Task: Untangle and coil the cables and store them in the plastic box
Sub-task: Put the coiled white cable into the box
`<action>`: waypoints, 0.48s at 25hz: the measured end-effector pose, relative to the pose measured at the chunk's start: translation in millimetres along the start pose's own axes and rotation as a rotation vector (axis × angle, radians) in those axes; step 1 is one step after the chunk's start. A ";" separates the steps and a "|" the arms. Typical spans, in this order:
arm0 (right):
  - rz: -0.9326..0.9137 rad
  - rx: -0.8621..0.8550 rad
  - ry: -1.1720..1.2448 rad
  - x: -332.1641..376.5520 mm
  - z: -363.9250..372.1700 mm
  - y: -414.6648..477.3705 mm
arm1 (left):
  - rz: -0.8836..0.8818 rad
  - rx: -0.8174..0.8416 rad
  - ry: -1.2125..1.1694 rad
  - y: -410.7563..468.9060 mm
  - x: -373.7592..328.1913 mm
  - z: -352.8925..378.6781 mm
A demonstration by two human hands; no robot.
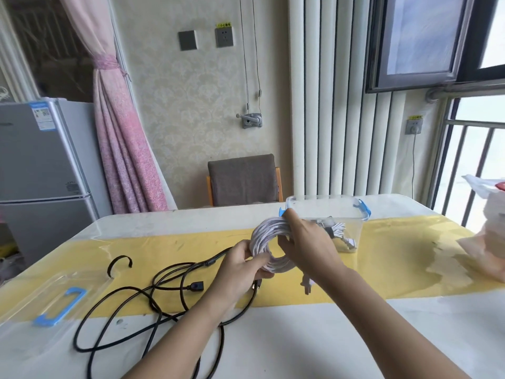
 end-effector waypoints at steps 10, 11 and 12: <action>0.317 -0.085 0.421 -92.8 -19.1 66.5 | 0.133 -0.176 0.547 61.6 -26.5 -25.4; 0.389 -0.143 0.490 -110.5 -19.3 72.9 | 0.081 -0.217 0.699 66.8 -13.6 -33.6; 0.451 -0.190 0.550 -124.7 -18.6 78.9 | 0.015 -0.222 0.800 72.4 3.6 -41.6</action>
Point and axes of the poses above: each hand's wrist, its own y-axis towards the middle knuckle, its own z-axis out of the palm, x = y × z, the point moved 8 cm from there along y, towards the middle knuckle, and after that the axes turned 13 degrees about -z, right-handed, at the moved point
